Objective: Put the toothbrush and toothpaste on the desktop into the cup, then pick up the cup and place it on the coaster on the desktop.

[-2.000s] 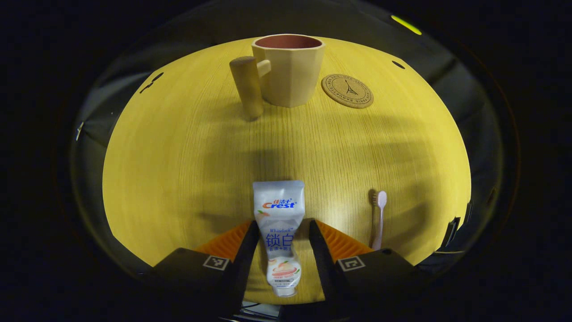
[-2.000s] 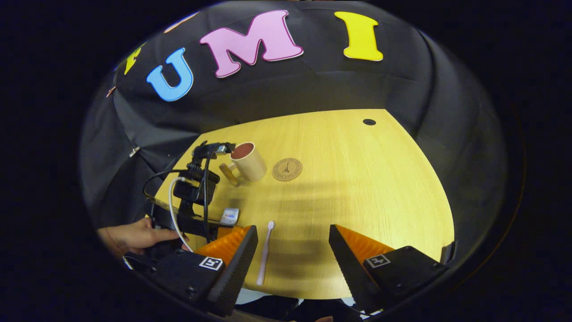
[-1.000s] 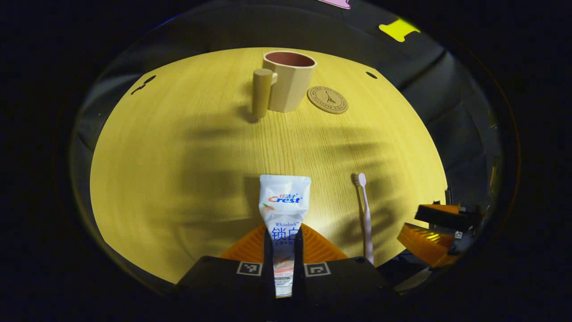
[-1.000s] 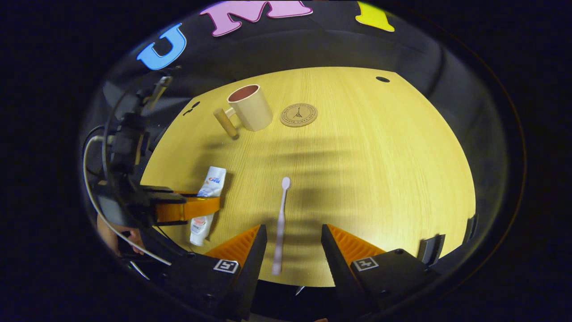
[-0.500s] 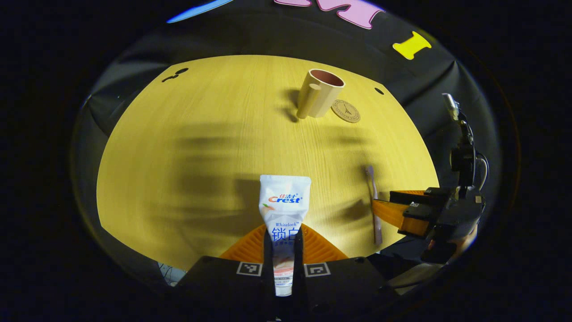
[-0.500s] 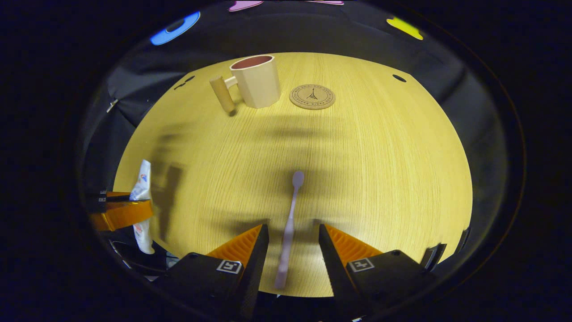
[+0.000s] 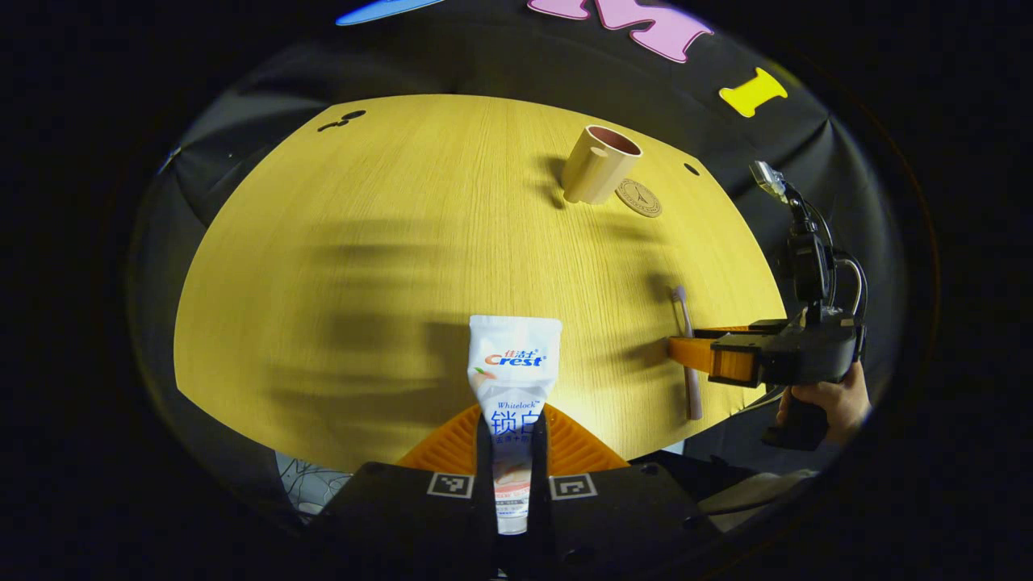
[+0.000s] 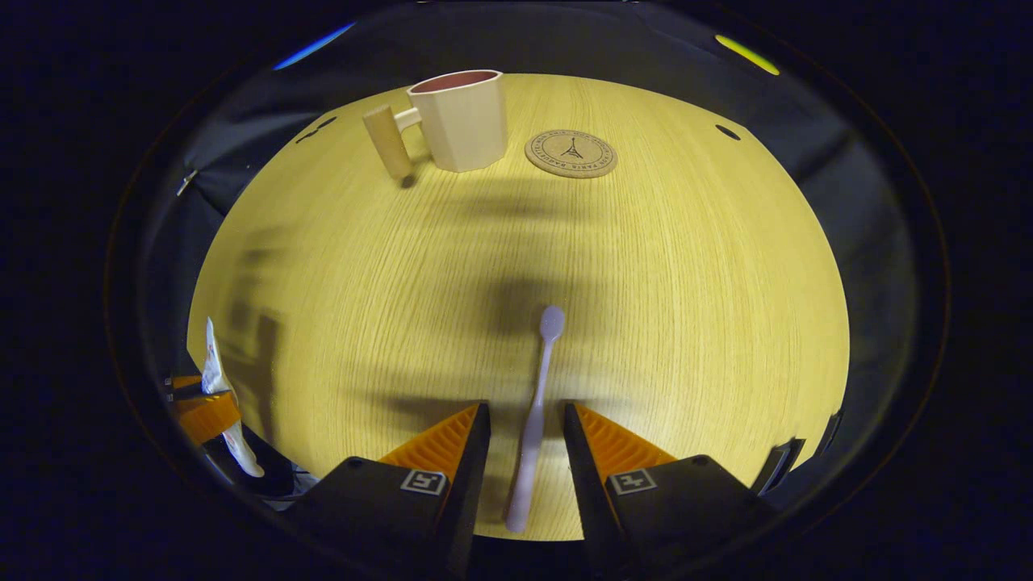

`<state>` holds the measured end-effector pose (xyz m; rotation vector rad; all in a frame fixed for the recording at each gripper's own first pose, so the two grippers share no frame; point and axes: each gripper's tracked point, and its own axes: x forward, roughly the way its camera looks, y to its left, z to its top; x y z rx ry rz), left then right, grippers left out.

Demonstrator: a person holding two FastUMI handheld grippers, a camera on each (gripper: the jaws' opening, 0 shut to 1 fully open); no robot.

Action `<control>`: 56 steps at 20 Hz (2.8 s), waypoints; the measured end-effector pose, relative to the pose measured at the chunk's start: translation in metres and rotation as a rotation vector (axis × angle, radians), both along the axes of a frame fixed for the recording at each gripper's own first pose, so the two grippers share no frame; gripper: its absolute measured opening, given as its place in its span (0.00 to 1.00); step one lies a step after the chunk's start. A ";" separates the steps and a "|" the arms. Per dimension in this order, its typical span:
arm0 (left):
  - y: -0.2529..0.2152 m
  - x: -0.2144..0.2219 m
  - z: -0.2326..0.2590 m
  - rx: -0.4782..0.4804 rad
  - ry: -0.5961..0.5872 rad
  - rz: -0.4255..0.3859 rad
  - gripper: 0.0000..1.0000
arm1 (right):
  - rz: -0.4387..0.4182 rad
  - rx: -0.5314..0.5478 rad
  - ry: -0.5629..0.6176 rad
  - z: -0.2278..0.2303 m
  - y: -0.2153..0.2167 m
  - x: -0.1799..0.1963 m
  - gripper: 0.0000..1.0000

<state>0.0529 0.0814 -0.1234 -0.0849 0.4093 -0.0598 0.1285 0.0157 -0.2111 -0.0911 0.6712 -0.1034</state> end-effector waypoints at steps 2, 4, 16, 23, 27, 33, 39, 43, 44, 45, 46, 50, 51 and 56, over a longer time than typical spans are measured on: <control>0.000 0.000 -0.004 -0.007 -0.002 0.000 0.20 | -0.016 0.006 -0.006 0.002 -0.004 0.001 0.48; -0.001 -0.001 -0.006 -0.019 -0.003 0.001 0.20 | -0.016 0.000 -0.009 0.001 -0.004 0.001 0.29; 0.002 -0.009 0.005 -0.055 -0.096 -0.005 0.20 | 0.132 0.058 -0.100 0.016 0.006 -0.012 0.05; 0.003 -0.028 0.051 -0.087 -0.279 -0.045 0.19 | 0.290 0.270 -0.332 0.095 0.029 -0.038 0.05; 0.012 -0.048 0.100 -0.103 -0.399 -0.074 0.20 | 0.364 0.305 -0.443 0.144 0.029 -0.051 0.05; 0.026 -0.074 0.142 -0.035 -0.549 -0.110 0.19 | 0.393 0.381 -0.497 0.178 0.012 -0.061 0.05; 0.033 -0.093 0.151 -0.050 -0.676 -0.149 0.19 | 0.354 0.389 -0.494 0.176 -0.027 -0.057 0.05; 0.029 -0.091 0.148 -0.055 -0.697 -0.126 0.19 | 0.322 0.398 -0.489 0.172 -0.052 -0.058 0.05; 0.028 -0.094 0.150 -0.053 -0.699 -0.113 0.19 | 0.309 0.405 -0.486 0.169 -0.059 -0.058 0.05; 0.027 -0.098 0.153 -0.054 -0.702 -0.104 0.19 | 0.296 0.411 -0.487 0.167 -0.066 -0.057 0.05; 0.027 -0.099 0.155 -0.061 -0.707 -0.100 0.20 | 0.285 0.415 -0.490 0.166 -0.070 -0.058 0.05; 0.030 -0.093 0.150 -0.057 -0.707 -0.073 0.19 | 0.251 0.418 -0.495 0.161 -0.088 -0.065 0.05; 0.031 -0.086 0.147 -0.037 -0.701 -0.055 0.19 | 0.242 0.420 -0.498 0.161 -0.093 -0.066 0.05; 0.032 -0.060 0.122 0.027 -0.652 -0.059 0.19 | 0.199 0.429 -0.498 0.159 -0.104 -0.071 0.05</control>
